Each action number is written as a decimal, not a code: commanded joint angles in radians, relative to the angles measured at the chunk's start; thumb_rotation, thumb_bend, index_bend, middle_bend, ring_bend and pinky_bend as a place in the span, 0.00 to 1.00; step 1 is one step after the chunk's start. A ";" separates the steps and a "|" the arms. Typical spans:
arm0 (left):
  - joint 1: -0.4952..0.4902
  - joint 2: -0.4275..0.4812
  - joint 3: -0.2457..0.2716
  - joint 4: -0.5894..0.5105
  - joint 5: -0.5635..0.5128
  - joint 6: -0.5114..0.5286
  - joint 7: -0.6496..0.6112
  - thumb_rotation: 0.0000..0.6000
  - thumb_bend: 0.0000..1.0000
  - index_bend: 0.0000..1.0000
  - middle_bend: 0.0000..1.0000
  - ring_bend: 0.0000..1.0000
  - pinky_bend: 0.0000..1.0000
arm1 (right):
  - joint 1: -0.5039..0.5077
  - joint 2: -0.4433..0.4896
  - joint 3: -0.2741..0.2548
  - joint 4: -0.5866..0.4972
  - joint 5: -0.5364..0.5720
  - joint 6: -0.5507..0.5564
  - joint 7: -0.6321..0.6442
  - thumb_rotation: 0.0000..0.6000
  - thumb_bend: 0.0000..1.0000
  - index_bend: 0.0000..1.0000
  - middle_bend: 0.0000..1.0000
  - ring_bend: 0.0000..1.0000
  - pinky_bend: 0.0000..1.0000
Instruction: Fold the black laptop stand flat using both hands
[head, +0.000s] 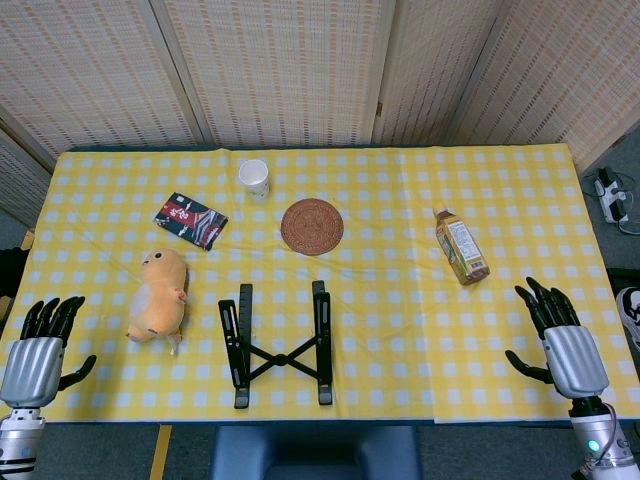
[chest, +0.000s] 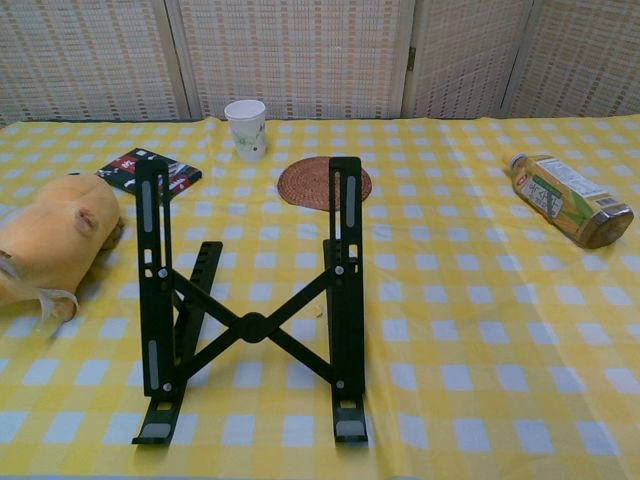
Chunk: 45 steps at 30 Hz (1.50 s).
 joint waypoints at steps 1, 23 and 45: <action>-0.003 -0.003 -0.001 0.003 -0.002 -0.005 0.002 1.00 0.29 0.12 0.14 0.08 0.05 | 0.001 -0.001 0.001 0.000 0.002 -0.001 -0.002 1.00 0.26 0.00 0.00 0.07 0.04; -0.067 0.035 0.008 -0.007 0.087 -0.056 -0.217 1.00 0.29 0.15 0.17 0.12 0.10 | 0.099 -0.004 -0.048 -0.047 -0.135 -0.108 0.183 1.00 0.26 0.00 0.00 0.07 0.04; -0.248 0.038 0.060 -0.049 0.225 -0.232 -0.658 1.00 0.31 0.13 0.21 0.16 0.14 | 0.456 -0.168 -0.053 0.042 -0.171 -0.445 0.805 1.00 0.26 0.00 0.00 0.06 0.01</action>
